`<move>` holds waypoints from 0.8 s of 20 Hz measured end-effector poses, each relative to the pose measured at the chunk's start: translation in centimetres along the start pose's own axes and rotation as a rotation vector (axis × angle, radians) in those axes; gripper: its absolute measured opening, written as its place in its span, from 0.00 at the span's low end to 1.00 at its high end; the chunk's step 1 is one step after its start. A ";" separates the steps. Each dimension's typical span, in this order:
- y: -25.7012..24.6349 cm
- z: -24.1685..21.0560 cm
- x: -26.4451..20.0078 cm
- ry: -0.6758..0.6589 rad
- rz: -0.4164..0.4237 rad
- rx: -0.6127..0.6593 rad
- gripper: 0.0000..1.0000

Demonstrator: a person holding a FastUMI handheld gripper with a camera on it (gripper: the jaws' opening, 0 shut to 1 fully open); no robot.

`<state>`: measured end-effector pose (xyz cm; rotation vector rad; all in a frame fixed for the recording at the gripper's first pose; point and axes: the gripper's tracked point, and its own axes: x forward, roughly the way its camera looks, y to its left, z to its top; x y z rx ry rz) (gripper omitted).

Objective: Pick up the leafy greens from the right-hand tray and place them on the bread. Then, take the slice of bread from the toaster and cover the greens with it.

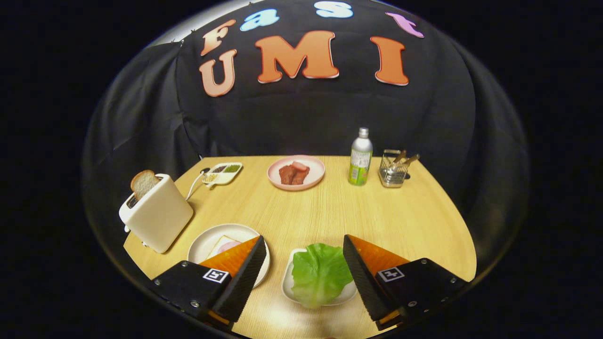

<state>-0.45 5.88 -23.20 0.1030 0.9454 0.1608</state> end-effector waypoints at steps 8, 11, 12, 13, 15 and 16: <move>-0.6 -6.1 4.1 0.297 0.002 0.048 0.96; -1.3 -7.3 5.3 0.348 -0.025 0.036 0.95; -1.6 -7.8 5.6 0.371 -0.037 0.033 0.94; -2.0 -8.3 6.0 0.390 -0.051 0.029 0.94; -2.7 -9.5 6.6 0.431 -0.074 0.013 0.93; -2.8 -9.9 7.0 0.448 -0.078 0.016 0.92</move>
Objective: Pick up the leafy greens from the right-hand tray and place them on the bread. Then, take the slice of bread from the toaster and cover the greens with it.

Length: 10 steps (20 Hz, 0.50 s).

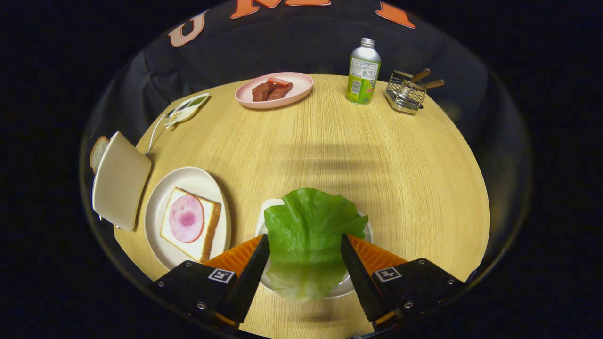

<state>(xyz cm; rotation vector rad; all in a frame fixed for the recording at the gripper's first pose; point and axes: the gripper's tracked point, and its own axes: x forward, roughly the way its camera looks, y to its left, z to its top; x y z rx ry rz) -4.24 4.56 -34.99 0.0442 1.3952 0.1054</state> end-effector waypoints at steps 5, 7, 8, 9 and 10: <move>-0.5 -0.2 1.2 0.015 -0.029 0.023 0.86; -0.9 0.0 1.2 0.007 -0.051 0.014 0.79; -0.8 0.2 1.1 -0.004 -0.049 0.005 0.71; -0.5 0.1 1.2 -0.010 -0.048 0.002 0.68; -0.4 0.3 1.3 -0.016 -0.044 0.002 0.56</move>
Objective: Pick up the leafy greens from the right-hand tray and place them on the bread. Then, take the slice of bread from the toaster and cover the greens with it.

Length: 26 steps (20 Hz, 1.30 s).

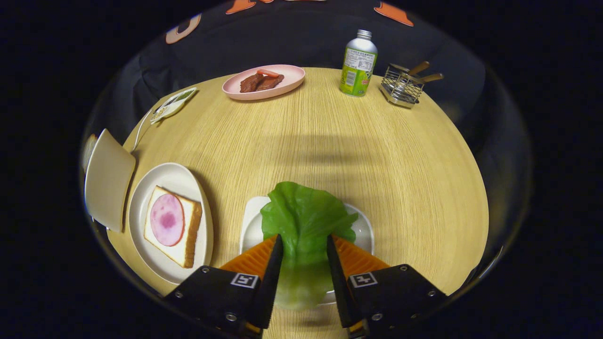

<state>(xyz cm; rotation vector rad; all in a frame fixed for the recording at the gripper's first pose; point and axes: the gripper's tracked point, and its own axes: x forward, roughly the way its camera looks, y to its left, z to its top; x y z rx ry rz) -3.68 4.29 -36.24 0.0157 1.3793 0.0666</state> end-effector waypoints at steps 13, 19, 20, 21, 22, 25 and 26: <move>2.4 2.6 -4.5 -0.157 0.197 0.143 0.06; 5.3 4.4 -7.6 -0.234 0.279 0.134 0.06; 5.9 4.7 -8.0 -0.241 0.292 0.127 0.06; 6.7 4.9 -8.2 -0.250 0.301 0.118 0.06; 7.3 5.2 -8.3 -0.255 0.308 0.107 0.06; 9.3 5.2 -8.2 -0.256 0.327 0.077 0.06; 10.0 5.3 -8.1 -0.254 0.332 0.064 0.06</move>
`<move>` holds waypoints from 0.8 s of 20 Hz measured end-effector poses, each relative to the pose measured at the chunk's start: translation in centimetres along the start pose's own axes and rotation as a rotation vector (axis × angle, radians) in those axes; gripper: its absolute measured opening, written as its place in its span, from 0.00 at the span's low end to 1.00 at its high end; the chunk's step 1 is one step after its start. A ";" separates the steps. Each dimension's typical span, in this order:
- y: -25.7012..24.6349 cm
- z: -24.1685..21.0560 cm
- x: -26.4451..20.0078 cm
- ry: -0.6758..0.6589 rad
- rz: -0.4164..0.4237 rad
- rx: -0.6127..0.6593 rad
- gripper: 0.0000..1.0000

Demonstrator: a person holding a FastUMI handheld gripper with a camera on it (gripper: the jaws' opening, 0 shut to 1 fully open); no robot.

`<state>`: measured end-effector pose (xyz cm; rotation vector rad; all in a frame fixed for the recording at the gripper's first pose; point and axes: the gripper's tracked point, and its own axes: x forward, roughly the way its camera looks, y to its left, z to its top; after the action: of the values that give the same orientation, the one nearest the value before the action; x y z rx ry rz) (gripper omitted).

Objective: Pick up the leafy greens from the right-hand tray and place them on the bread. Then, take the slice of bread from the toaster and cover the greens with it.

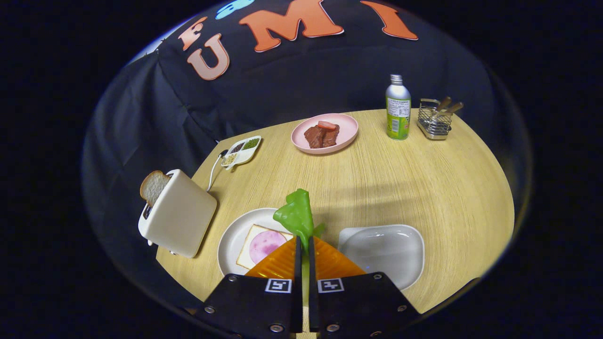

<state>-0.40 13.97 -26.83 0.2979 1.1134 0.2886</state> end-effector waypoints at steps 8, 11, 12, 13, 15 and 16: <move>4.8 -1.7 3.3 0.063 0.067 -0.038 0.06; 6.4 -2.7 4.4 0.103 0.082 -0.042 0.06; 6.7 -3.0 4.9 0.119 0.078 -0.040 0.06; 6.8 -3.5 5.1 0.132 0.069 -0.036 0.06; 7.2 -3.7 5.7 0.144 0.065 -0.036 0.06; 7.4 -3.8 5.9 0.149 0.064 -0.035 0.07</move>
<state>-1.97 23.35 -30.53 0.2847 1.2458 0.3923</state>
